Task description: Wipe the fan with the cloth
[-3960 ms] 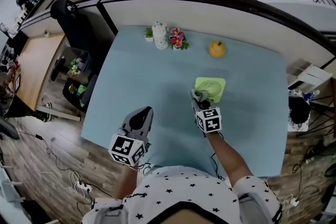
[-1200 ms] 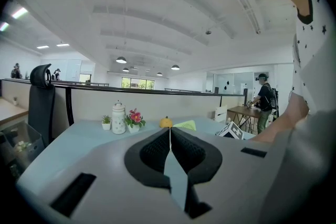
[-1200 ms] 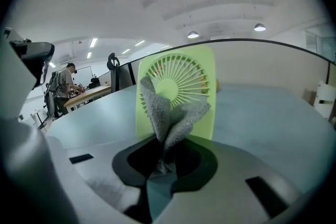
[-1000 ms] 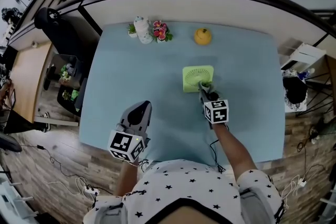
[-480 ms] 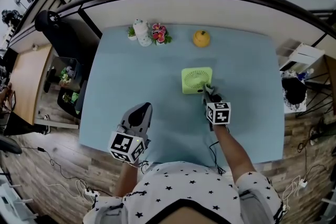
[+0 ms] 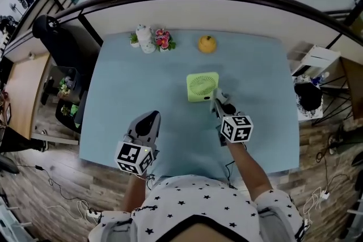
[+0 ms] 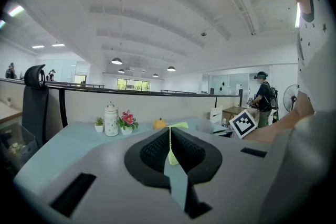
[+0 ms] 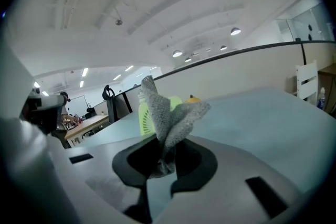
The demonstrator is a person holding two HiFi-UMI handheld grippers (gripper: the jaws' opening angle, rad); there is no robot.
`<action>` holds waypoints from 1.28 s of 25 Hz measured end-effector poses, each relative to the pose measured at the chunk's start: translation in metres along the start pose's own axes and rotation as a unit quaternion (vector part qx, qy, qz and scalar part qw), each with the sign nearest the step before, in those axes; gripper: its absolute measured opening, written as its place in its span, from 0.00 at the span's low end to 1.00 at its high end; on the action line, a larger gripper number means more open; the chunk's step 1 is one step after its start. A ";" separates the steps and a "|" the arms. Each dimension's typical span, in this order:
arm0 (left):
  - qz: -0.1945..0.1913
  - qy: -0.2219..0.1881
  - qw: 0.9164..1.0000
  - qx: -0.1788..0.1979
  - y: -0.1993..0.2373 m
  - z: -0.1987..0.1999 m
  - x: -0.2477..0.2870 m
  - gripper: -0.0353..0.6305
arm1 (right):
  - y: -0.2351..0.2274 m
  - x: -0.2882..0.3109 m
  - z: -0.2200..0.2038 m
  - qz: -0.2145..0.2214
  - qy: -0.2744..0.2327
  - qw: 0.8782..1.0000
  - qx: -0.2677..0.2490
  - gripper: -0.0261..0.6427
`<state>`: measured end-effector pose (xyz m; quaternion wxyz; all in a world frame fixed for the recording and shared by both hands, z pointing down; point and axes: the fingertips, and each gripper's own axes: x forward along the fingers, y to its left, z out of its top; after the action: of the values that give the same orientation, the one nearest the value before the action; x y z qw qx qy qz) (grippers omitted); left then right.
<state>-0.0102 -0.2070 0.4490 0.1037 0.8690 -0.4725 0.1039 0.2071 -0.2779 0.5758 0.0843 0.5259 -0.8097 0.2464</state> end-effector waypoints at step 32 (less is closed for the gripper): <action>-0.074 -0.029 0.997 0.022 -0.031 0.019 -0.008 0.10 | 0.100 -0.128 0.103 0.069 -0.182 0.981 -0.025 0.11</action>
<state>0.0137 -0.1893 0.4264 0.0784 0.9064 -0.4071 0.0807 0.1859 -0.1915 0.4049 -0.0685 0.5025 -0.8518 0.1311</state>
